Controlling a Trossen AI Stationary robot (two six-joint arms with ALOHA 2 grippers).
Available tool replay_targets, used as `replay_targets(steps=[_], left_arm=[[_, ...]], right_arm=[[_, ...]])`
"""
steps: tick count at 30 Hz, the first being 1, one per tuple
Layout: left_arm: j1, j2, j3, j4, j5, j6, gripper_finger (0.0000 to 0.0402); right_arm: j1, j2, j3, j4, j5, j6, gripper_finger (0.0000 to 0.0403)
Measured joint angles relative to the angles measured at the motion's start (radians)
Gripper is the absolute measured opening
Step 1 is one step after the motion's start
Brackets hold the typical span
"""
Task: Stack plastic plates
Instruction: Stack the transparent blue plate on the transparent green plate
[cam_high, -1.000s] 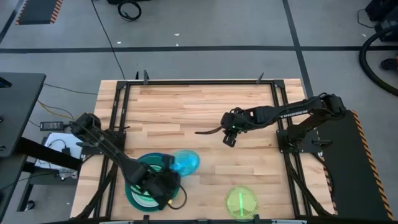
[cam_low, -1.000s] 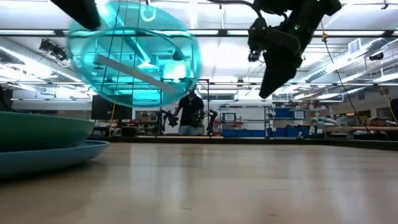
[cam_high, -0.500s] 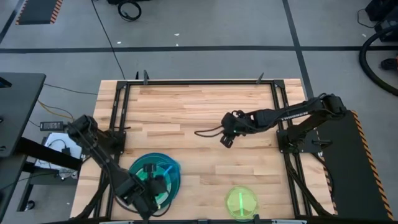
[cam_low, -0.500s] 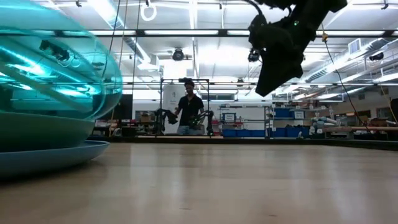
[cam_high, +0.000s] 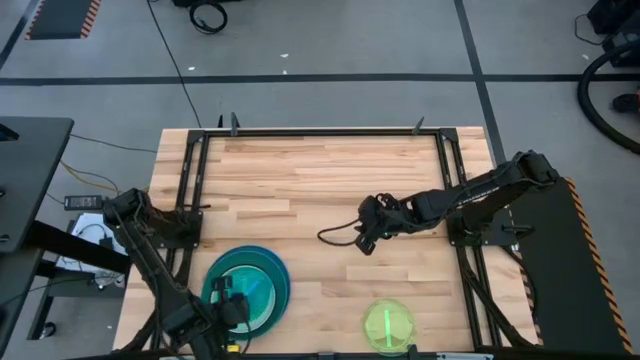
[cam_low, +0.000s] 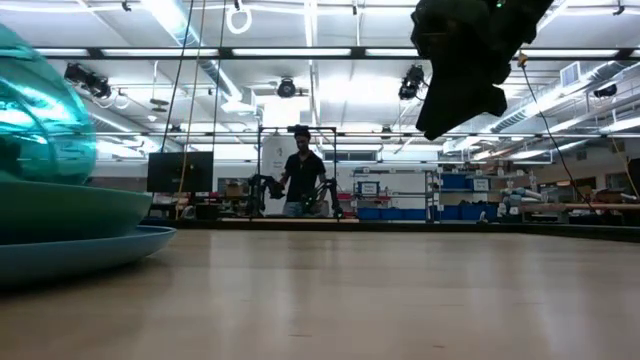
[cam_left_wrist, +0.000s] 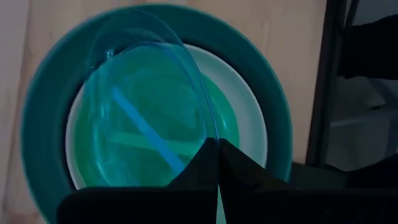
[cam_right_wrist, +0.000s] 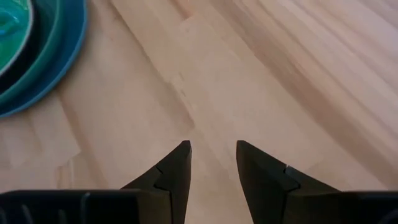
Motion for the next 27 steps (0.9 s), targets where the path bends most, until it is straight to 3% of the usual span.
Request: replay_targets(steps=[6,16,27], left_arm=[[-0.033,0.031,0.013,-0.015,0.0,-0.047,0.0004],[-0.033,0.207,0.222,-0.241,0.018,-0.045,0.0004],[-0.037,0.264,0.226,-0.239,0.061,-0.053,0.0023]], right_arm=[[0.049,0.0,0.0,0.008,0.023,0.042,0.0138],[0.088,0.0,0.0,0.008,0.027,0.064,0.0138],[0.09,0.0,-0.001,0.007,0.026,0.047,0.0138]])
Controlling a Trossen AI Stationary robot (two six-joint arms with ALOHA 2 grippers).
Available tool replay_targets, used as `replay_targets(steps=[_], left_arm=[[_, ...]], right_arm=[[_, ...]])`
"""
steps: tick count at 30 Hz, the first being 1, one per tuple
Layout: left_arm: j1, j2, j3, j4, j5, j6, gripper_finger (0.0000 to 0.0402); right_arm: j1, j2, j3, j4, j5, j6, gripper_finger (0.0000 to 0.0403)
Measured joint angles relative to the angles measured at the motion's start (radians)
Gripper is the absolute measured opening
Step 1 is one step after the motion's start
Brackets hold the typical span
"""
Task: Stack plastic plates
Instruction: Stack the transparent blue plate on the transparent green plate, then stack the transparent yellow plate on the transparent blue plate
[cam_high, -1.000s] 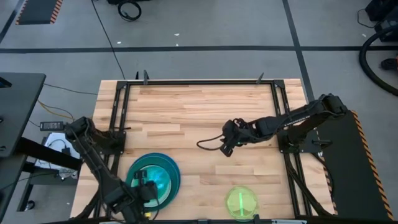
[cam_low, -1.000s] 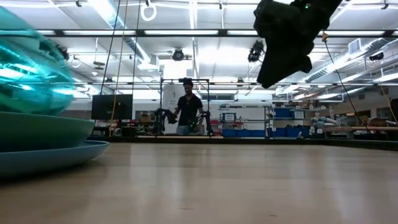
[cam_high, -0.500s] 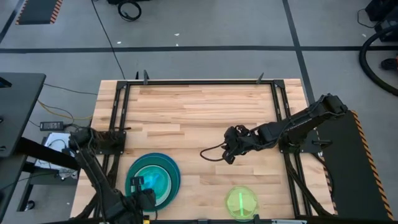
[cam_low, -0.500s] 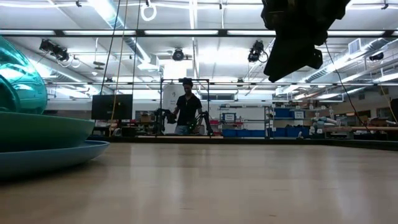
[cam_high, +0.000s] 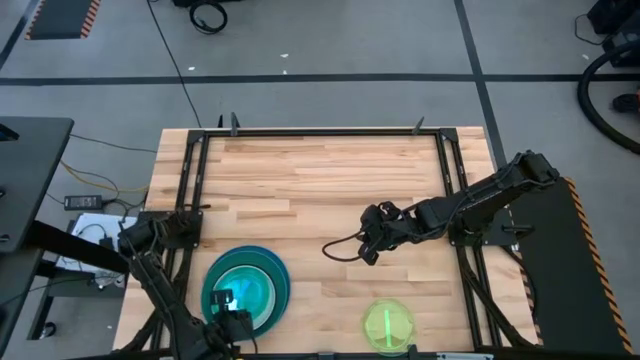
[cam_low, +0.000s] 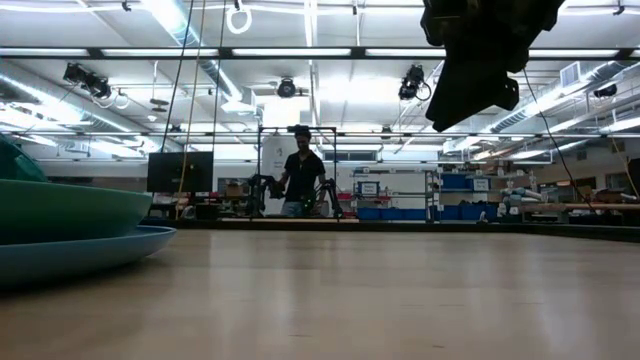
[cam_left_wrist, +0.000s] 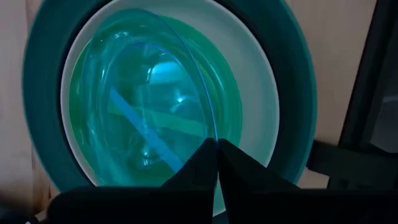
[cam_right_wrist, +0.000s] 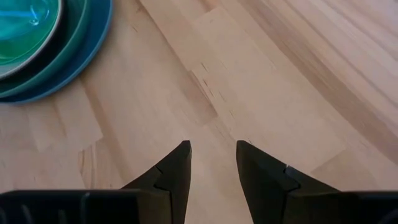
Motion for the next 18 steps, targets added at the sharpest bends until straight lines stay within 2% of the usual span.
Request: replay_targets(steps=[5,14,18], left_arm=[[0.0,0.0,0.0,0.001,-0.003,-0.018,0.0048],[0.001,0.0,0.0,0.026,-0.004,-0.019,0.0152],[0.008,0.0,0.0,0.053,-0.012,-0.008,0.0175]], right_arm=[[0.0,0.0,0.0,0.0,-0.001,-0.013,0.0138],[0.0,0.0,0.0,0.0,-0.009,-0.022,0.0138],[0.0,0.0,0.0,-0.001,-0.067,-0.021,0.0138]])
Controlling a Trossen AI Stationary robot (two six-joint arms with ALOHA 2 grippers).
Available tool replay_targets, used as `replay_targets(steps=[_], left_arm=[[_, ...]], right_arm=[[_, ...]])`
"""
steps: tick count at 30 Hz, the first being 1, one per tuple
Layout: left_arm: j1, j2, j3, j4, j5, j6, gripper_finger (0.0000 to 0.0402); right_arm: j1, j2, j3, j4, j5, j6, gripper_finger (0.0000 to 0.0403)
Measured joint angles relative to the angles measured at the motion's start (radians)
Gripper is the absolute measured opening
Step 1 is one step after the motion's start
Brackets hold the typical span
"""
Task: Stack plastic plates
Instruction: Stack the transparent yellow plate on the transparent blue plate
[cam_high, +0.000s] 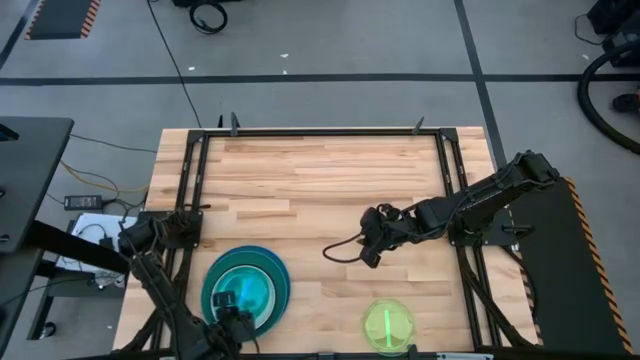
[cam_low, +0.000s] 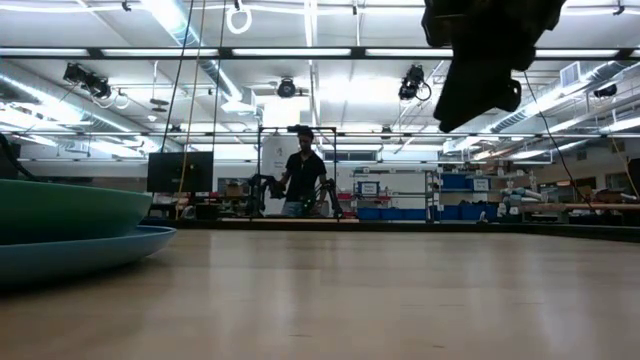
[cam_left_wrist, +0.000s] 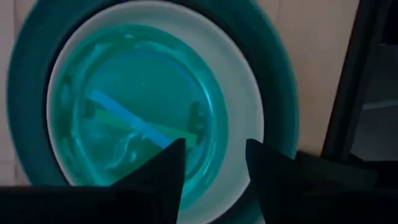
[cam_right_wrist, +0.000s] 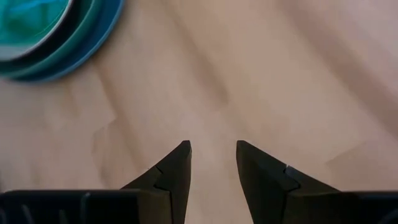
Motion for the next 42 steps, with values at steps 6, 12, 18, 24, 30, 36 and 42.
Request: replay_targets(steps=[6,12,18,24,30,36,42], left_arm=[[0.017,0.0,0.0,0.109,-0.117,0.13,0.0172],[0.052,0.0,0.0,0.175,-0.288,0.216,0.0169],[0.093,0.0,0.0,0.185,-0.343,0.261,0.0169],[0.112,0.0,0.0,0.184,-0.347,0.276,0.0169],[0.11,0.0,0.0,0.183,-0.346,0.291,0.0169],[0.109,0.0,0.0,0.183,-0.347,0.291,0.0169],[0.109,0.0,0.0,0.183,-0.346,0.291,0.0169]], right_arm=[[0.023,0.0,0.0,-0.022,-0.197,0.0,0.0138],[0.132,0.0,0.0,-0.035,-0.233,0.04,0.0138],[0.244,0.018,0.0,-0.034,-0.213,0.141,0.0138],[0.307,0.15,0.0,-0.015,-0.262,0.195,0.0138],[0.324,0.231,-0.001,0.0,-0.313,0.275,0.0137],[0.344,0.263,-0.001,-0.013,-0.325,0.322,0.0128],[0.37,0.261,0.0,-0.016,-0.308,0.352,0.0116]])
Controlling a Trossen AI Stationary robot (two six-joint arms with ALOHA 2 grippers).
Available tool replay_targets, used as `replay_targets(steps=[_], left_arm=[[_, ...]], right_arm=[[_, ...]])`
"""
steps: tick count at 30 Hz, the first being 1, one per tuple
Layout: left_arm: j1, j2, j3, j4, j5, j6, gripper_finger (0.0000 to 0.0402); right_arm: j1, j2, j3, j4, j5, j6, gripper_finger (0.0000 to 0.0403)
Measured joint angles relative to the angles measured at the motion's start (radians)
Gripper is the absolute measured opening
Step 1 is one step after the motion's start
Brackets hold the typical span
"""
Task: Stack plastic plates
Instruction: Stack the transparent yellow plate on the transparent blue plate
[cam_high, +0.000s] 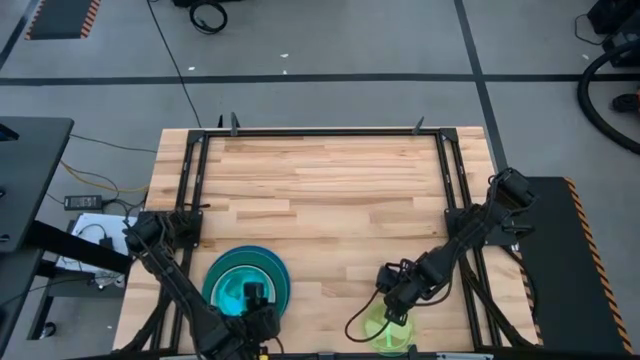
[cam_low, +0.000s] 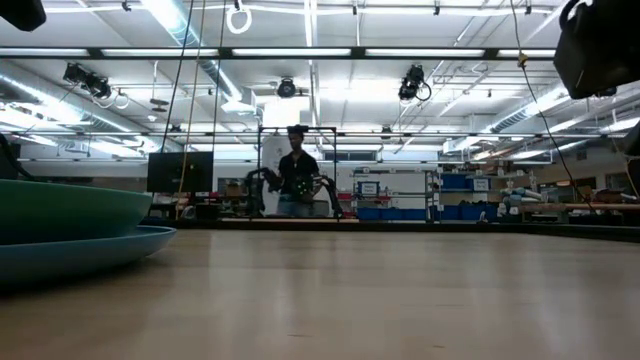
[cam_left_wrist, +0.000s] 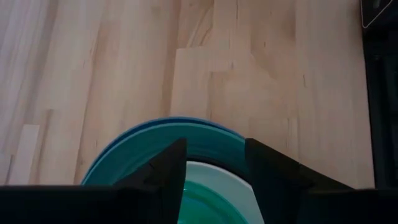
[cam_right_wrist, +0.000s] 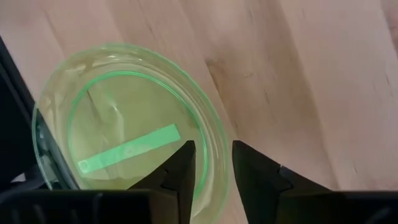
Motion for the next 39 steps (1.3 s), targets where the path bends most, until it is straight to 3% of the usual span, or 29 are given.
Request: replay_targets(steps=[7,18,29,39], left_arm=[[0.005,-0.001,0.0,0.001,-0.001,0.022,0.0169],[0.007,-0.001,0.0,0.001,-0.003,0.019,0.0169],[0.007,-0.001,0.0,0.001,-0.003,0.021,0.0169],[0.007,-0.001,0.0,0.001,-0.003,0.026,0.0169]], right_arm=[[0.025,0.002,0.0,-0.011,0.035,0.017,0.0102],[0.039,0.017,-0.032,0.035,0.002,0.046,0.0074],[0.039,0.017,-0.032,0.024,0.001,0.078,0.0025],[0.039,0.017,-0.033,0.0,-0.002,0.077,0.0018]])
